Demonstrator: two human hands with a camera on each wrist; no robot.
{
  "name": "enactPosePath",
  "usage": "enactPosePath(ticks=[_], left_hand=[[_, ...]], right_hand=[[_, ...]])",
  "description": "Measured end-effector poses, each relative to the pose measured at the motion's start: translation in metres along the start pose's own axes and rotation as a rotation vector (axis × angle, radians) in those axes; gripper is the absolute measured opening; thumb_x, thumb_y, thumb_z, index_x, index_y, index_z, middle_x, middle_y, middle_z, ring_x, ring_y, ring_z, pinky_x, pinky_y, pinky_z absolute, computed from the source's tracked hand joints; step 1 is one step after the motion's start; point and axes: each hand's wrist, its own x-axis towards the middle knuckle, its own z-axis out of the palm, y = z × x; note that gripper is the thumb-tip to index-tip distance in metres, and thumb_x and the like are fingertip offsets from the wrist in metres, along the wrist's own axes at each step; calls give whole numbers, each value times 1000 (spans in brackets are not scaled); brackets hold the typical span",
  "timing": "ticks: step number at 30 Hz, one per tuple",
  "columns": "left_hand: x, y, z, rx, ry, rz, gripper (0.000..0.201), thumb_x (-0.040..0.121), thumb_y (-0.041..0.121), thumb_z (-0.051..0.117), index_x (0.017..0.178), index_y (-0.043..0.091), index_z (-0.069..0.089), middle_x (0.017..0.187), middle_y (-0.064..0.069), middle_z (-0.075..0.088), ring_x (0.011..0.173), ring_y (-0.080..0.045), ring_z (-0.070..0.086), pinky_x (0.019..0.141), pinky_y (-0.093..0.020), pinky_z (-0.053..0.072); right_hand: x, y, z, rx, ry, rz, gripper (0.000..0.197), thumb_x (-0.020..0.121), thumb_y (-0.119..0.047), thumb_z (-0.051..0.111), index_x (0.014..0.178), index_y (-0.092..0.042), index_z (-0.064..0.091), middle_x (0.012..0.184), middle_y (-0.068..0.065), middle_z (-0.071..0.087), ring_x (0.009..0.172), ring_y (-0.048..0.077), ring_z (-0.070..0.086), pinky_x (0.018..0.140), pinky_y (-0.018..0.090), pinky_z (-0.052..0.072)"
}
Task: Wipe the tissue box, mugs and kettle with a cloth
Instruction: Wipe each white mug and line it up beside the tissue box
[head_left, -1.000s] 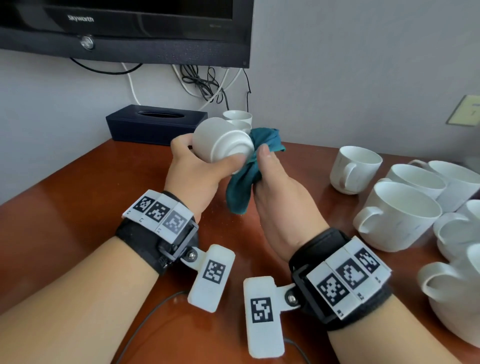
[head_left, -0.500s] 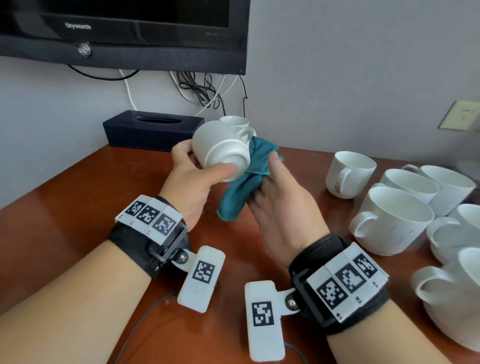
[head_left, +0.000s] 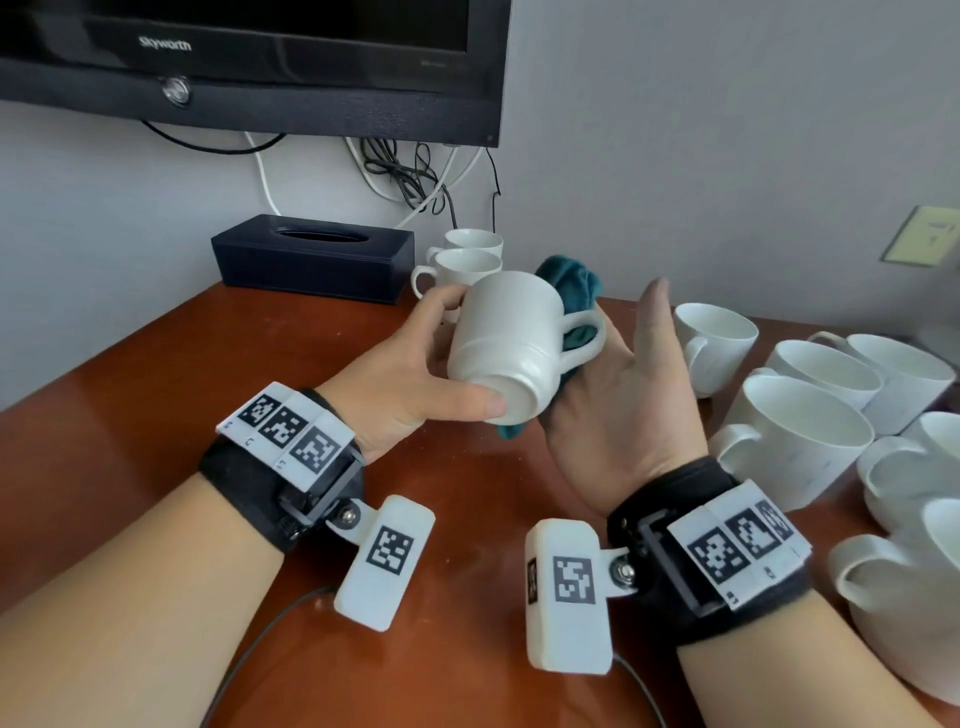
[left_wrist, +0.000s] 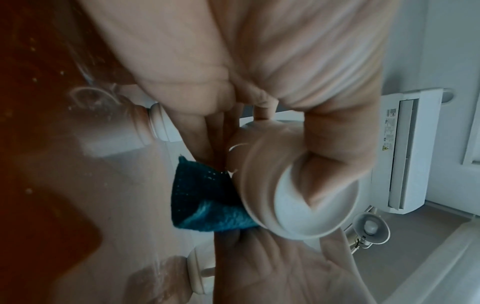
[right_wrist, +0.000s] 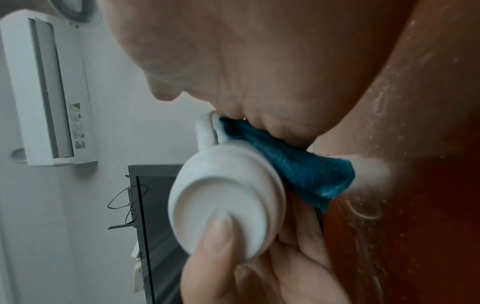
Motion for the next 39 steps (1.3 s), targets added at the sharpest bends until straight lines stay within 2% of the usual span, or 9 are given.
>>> enactPosePath(ticks=[7,11,15,18,23,28,33,37,39], left_hand=[[7,-7,-4,82,219,31,99,53,41,98,138,42,47,126,0,69,119,-25,67,107,-58,51],[13,-9,-14,124,359,22,95,47,52,100,127,49,50,119,4,73,115,-24,68,107,-58,50],[13,-9,-16,277,434,5,100,45,63,97,126,50,41,122,8,69,112,-20,68,101,-56,54],[11,-8,-18,313,418,5,98,49,59,96,128,49,38,122,9,68,113,-19,67,101,-55,53],[6,-4,-16,301,230,-22,100,52,51,97,135,50,40,125,5,68,116,-22,67,105,-57,51],[1,1,-12,356,29,-67,100,57,47,94,139,48,37,129,13,65,118,-10,66,107,-51,51],[2,3,-12,457,207,-10,98,53,59,90,134,50,36,127,16,61,115,-9,64,102,-49,53],[4,1,-17,456,320,4,97,51,61,90,131,48,36,125,12,61,112,-13,64,101,-51,53],[4,1,-17,471,318,17,97,51,60,91,131,49,36,127,12,61,113,-14,65,101,-52,53]], right_hand=[[-2,8,4,-143,-10,24,84,92,-76,30,154,-22,45,147,6,61,137,22,57,119,43,37],[-2,12,7,-236,-7,61,87,88,-76,32,156,-23,43,148,0,60,137,15,56,120,39,37],[-1,13,4,-292,24,93,86,92,-77,30,158,-22,40,151,-2,57,138,12,55,120,38,37],[0,12,4,-295,28,95,82,96,-75,26,156,-21,43,148,-2,60,137,14,56,122,41,36],[-2,6,7,-195,58,59,84,94,-74,28,151,-16,49,141,8,65,132,24,61,120,48,39],[0,5,10,-101,75,63,83,95,-75,28,151,-17,48,140,15,65,130,32,62,105,47,53],[0,10,3,-149,78,70,86,94,-76,28,151,-15,48,143,12,63,135,28,59,122,50,35],[1,14,3,-235,140,87,87,92,-77,35,152,-16,48,143,7,64,132,22,61,121,46,38],[5,15,0,-257,247,88,79,94,-74,41,145,-15,57,134,7,70,125,24,67,115,47,44]])
